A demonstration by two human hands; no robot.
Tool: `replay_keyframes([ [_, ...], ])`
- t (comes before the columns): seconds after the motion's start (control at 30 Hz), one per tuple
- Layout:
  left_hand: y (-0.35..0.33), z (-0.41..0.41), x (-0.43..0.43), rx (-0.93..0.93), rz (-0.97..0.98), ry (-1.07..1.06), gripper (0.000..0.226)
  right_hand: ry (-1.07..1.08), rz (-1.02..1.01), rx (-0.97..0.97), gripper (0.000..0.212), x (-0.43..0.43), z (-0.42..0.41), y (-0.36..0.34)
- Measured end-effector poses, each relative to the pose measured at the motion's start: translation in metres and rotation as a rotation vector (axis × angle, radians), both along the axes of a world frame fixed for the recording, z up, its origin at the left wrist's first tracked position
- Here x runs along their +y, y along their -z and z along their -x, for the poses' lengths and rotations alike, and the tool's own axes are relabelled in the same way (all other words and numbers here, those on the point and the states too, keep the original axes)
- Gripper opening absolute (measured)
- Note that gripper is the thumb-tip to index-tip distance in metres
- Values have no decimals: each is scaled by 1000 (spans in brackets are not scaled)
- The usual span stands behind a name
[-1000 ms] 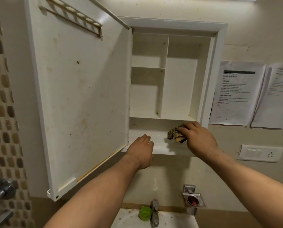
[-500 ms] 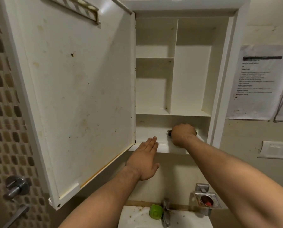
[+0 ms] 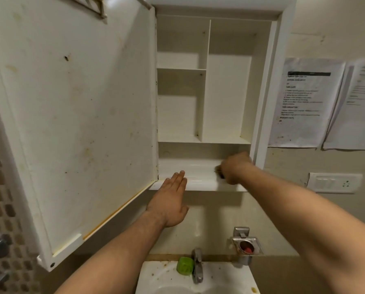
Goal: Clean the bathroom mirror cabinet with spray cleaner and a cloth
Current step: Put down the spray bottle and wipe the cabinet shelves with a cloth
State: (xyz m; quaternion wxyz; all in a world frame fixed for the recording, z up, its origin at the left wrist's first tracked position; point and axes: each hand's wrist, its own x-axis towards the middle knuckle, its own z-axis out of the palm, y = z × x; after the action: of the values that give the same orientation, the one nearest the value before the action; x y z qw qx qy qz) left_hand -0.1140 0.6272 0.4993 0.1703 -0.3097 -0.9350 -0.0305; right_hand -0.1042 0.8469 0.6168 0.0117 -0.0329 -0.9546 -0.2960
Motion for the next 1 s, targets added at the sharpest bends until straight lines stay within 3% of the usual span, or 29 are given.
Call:
replay_keyframes([
  [0.1, -2, -4, 2, -11, 12, -17, 86, 44, 23, 36, 25, 8, -19, 6],
  [0.23, -9, -10, 3, -25, 17, -33, 80, -36, 267, 107, 13, -41, -27, 26],
  [0.3, -15, -16, 2, -2, 6, -66, 79, -68, 606, 124, 27, -61, -24, 35],
  [0.43, -40, -29, 1, 72, -147, -132, 85, -86, 1780, 190, 29, -87, -25, 32],
  [0.53, -68, -37, 0, 149, -313, -107, 88, -188, 2211, 175, 38, -99, -31, 19],
  [0.67, -93, -49, 2, 210, -523, -73, 86, -415, 2423, 169, 42, -103, -40, -12],
  [0.77, -108, -53, 2, 277, -586, -76, 86, -552, 2460, 212, 40, -108, -45, -37],
  [0.87, -132, -56, 3, 412, -550, -129, 86, -706, 2439, 264, 39, -113, -40, -60],
  [1.0, -179, -58, -8, 641, -316, -327, 83, -898, 2298, 351, 42, -123, -27, -90],
])
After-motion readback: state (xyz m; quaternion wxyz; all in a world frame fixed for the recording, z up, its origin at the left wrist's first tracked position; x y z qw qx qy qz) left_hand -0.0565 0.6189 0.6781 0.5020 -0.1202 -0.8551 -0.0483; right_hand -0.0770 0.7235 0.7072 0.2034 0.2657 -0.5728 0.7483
